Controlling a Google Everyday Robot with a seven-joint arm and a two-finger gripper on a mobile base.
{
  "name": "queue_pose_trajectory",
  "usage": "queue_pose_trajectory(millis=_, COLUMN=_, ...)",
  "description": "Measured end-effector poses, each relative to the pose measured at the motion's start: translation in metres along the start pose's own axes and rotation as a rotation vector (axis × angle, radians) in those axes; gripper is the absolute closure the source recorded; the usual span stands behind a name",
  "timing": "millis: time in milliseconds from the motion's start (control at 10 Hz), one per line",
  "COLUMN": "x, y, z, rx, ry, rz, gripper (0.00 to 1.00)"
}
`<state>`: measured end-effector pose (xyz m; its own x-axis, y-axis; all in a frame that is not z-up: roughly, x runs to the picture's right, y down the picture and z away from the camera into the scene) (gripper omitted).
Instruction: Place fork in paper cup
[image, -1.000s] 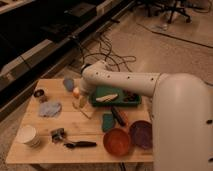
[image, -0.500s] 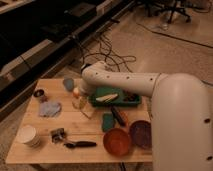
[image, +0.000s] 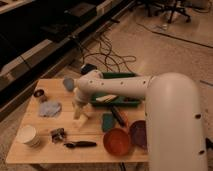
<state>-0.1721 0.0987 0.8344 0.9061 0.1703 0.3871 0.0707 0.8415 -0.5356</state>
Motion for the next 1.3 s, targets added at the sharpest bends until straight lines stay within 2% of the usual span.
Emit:
queue_pose_trajectory(millis=200, x=0.008, y=-0.001, z=0.004, rx=0.025, ry=0.034, rz=0.028, gripper=0.2)
queue_pose_trajectory(millis=400, x=0.016, y=-0.004, z=0.011, rx=0.03, ry=0.05, rz=0.049, gripper=0.2)
queue_pose_trajectory(millis=700, x=0.031, y=-0.01, z=0.033, rx=-0.003, ry=0.041, rz=0.08, gripper=0.2)
queue_pose_trajectory(millis=900, x=0.032, y=-0.013, z=0.049, rx=-0.026, ry=0.04, rz=0.069, gripper=0.2)
queue_pose_trajectory(millis=1300, x=0.031, y=-0.022, z=0.062, rx=-0.025, ry=0.023, rz=0.022, gripper=0.2)
